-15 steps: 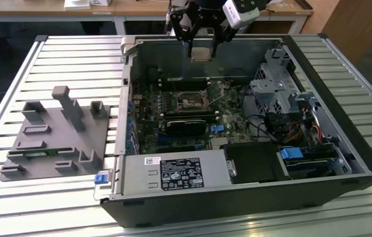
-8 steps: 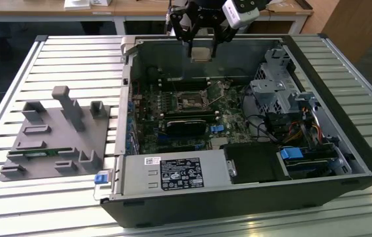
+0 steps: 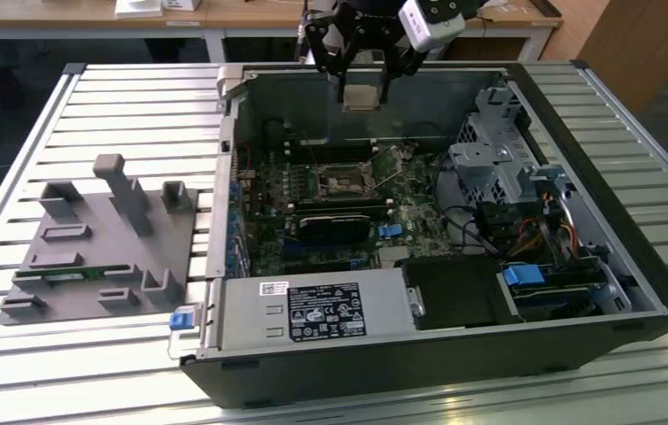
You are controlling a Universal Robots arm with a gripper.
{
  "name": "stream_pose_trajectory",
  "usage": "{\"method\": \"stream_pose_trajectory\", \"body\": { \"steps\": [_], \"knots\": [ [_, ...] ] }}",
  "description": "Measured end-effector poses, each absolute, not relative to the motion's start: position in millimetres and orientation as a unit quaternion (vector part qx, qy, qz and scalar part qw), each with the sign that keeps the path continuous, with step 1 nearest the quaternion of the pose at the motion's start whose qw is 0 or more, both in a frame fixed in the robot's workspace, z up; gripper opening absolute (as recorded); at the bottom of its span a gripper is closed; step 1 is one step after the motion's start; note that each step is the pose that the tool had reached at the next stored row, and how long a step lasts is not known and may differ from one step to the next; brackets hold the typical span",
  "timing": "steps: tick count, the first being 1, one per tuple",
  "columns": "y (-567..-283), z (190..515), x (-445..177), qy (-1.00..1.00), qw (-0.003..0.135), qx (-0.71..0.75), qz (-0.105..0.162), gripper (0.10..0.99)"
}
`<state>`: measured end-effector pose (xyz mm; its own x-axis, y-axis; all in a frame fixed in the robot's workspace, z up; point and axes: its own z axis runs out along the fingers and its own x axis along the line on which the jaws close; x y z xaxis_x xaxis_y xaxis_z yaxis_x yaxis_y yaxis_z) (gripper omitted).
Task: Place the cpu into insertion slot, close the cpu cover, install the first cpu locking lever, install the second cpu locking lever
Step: 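Place the cpu into insertion slot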
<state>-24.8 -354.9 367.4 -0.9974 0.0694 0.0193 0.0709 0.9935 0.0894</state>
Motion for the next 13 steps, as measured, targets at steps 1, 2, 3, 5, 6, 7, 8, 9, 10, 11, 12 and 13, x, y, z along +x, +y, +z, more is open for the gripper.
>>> {"method": "stream_pose_trajectory", "body": {
  "steps": [1, 2, 3, 5, 6, 7, 8, 9, 10, 11, 12, 13],
  "knots": [
    [-354.9, 367.4, -24.8, -0.998, 0.008, -0.036, -0.045, 0.541],
    [-355.0, 367.4, -24.8, -0.998, 0.008, -0.036, -0.045, 0.541],
    [-355.0, 367.4, -24.8, -0.998, 0.008, -0.037, -0.045, 0.541],
    [-354.9, 367.4, -24.8, -0.998, 0.008, -0.038, -0.045, 0.541],
    [-354.9, 367.4, -24.9, -0.998, 0.008, -0.039, -0.045, 0.541],
    [-355.0, 367.4, -24.9, -0.998, 0.008, -0.039, -0.045, 0.541],
    [-355.0, 367.4, -24.9, -0.998, 0.008, -0.040, -0.045, 0.541],
    [-354.9, 367.4, -24.9, -0.998, 0.008, -0.040, -0.045, 0.541],
    [-354.9, 367.4, -24.9, -0.998, 0.008, -0.041, -0.045, 0.541],
    [-354.9, 367.4, -24.9, -0.998, 0.008, -0.041, -0.045, 0.541],
    [-354.9, 367.4, -24.9, -0.998, 0.008, -0.042, -0.045, 0.541],
    [-354.9, 367.4, -24.9, -0.998, 0.008, -0.042, -0.045, 0.541]
  ]
}}
